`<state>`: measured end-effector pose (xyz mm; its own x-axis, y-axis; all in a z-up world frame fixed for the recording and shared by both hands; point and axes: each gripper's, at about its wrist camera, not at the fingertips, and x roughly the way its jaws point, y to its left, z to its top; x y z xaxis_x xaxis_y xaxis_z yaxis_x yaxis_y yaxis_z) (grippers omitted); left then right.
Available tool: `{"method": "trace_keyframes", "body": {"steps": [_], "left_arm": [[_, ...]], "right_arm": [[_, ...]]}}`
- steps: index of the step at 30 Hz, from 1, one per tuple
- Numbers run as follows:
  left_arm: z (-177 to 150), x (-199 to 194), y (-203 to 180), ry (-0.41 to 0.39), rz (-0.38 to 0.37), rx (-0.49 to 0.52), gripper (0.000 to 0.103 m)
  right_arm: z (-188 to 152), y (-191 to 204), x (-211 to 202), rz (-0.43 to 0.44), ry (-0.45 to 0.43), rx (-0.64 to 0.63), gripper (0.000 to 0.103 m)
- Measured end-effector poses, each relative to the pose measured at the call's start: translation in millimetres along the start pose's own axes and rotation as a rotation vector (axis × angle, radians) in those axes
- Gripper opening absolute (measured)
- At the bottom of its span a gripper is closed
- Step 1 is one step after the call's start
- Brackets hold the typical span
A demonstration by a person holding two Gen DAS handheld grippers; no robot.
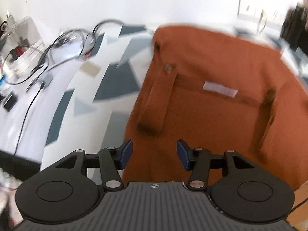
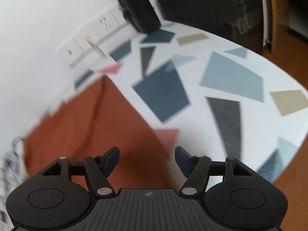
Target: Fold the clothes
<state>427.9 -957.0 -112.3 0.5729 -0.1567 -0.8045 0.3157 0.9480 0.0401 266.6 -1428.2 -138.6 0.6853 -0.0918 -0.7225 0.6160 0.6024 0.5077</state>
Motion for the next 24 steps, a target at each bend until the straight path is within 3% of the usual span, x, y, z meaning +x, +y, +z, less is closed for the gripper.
{"method": "trace_keyframes", "body": {"steps": [4, 8, 13, 15, 18, 19, 20, 21, 22, 24], "left_arm": [[35, 12, 5, -0.03, -0.113, -0.03, 0.056], [51, 39, 11, -0.007, -0.151, -0.025, 0.056], [51, 70, 20, 0.06, -0.193, 0.001, 0.056], [47, 76, 18, 0.076, -0.209, 0.034, 0.056], [42, 83, 15, 0.091, -0.232, 0.081, 0.056], [42, 85, 13, 0.099, -0.233, 0.101, 0.045], [42, 87, 12, 0.106, -0.234, 0.118, 0.021], [42, 87, 11, 0.106, -0.235, 0.127, 0.01], [44, 87, 12, 0.106, -0.247, 0.129, 0.007], [47, 83, 13, 0.1, -0.304, 0.124, 0.006]], "right_arm": [[-6, 35, 32, 0.142, 0.079, 0.045, 0.061], [-35, 82, 72, 0.241, 0.229, 0.072, 0.058], [-51, 113, 105, 0.174, 0.23, 0.115, 0.059], [-51, 118, 116, 0.165, 0.245, 0.149, 0.048], [-55, 134, 126, 0.158, 0.282, 0.099, 0.041], [-57, 139, 127, 0.143, 0.282, 0.075, 0.038], [-57, 144, 128, 0.126, 0.276, 0.055, 0.029], [-56, 147, 129, 0.11, 0.271, 0.046, 0.013], [-54, 147, 129, 0.1, 0.261, 0.053, 0.006], [-49, 144, 124, 0.093, 0.228, 0.072, 0.006]]}}
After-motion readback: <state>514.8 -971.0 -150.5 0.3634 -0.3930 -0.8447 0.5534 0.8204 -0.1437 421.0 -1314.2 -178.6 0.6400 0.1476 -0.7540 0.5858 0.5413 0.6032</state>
